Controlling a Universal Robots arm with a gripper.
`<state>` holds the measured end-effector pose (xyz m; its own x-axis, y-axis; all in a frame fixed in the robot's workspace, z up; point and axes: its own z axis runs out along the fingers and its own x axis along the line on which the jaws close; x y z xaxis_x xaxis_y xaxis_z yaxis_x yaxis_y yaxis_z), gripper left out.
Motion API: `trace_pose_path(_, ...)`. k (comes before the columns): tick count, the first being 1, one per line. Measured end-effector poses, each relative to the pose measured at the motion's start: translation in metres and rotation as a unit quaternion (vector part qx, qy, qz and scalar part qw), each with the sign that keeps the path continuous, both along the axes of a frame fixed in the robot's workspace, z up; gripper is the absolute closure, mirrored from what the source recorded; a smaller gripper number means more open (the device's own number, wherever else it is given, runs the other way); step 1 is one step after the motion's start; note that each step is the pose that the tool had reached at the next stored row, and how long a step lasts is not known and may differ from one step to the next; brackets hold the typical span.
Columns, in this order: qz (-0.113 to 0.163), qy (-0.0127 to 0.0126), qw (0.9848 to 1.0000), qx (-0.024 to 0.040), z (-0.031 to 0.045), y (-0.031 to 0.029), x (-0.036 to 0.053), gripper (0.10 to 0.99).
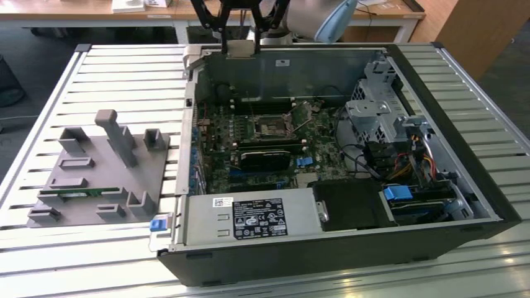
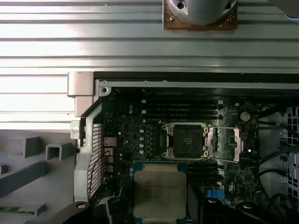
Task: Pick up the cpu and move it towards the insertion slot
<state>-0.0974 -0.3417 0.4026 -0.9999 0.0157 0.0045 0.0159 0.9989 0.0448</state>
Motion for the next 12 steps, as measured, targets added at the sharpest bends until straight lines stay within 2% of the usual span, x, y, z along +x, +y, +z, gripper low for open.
trace_pose_path(12,0.0,0.0,1.0,0.0,-0.0027,0.0164,0.0284,0.541)
